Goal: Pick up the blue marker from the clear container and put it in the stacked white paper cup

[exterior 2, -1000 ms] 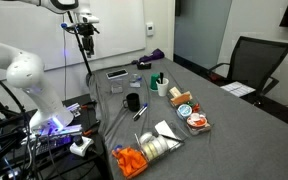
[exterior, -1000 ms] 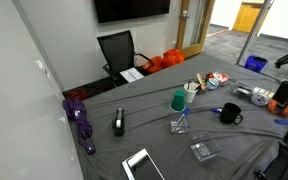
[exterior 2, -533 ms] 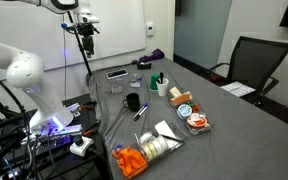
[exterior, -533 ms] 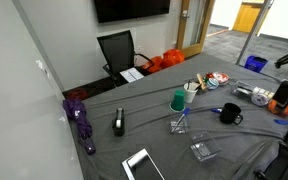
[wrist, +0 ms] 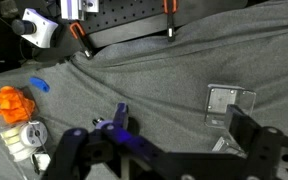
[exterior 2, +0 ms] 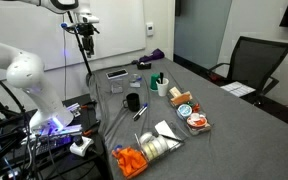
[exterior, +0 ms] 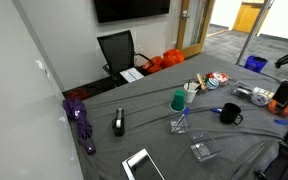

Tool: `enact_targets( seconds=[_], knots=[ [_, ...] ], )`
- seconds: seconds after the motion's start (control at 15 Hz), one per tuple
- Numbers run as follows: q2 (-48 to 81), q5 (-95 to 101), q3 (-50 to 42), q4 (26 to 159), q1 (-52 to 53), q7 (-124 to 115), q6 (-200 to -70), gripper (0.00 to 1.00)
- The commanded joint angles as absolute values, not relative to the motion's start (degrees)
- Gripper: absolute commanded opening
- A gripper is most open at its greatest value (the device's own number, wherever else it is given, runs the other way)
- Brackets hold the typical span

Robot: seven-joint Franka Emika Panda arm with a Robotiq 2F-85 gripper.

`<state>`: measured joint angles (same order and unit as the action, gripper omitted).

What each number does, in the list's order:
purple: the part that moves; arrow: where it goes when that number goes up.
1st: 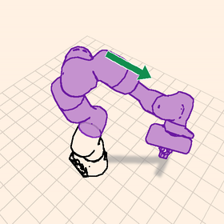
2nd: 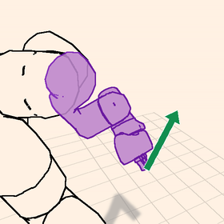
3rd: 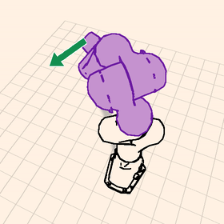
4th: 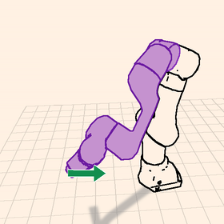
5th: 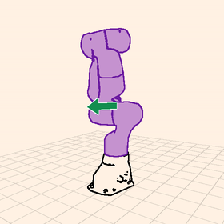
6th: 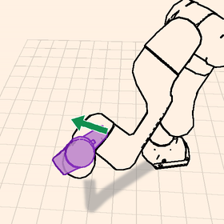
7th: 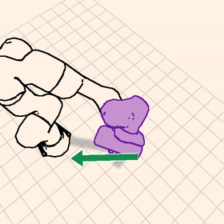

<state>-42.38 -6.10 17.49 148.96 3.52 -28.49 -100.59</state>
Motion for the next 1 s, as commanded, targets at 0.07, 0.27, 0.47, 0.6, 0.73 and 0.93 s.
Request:
enact_targets(
  seconds=[0.07,0.27,0.47,0.6,0.73,0.93],
  knots=[
    [-42.3,-5.9,17.3,148.9,3.8,-28.6,-100.5,1.00],
    [-42.3,-5.9,17.3,148.9,3.8,-28.6,-100.5,1.00],
    [-42.1,-6.9,17.6,149.6,3.4,-30.3,-102.9,1.00],
    [-41.9,-7.7,17.8,150.3,2.6,-33.1,-106.5,1.00],
    [-40.3,-8.4,18.1,150.7,2.1,-36.5,-111.4,1.00],
    [-37.3,-9.0,17.7,150.8,1.6,-41.4,-117.7,1.00]
  ],
)
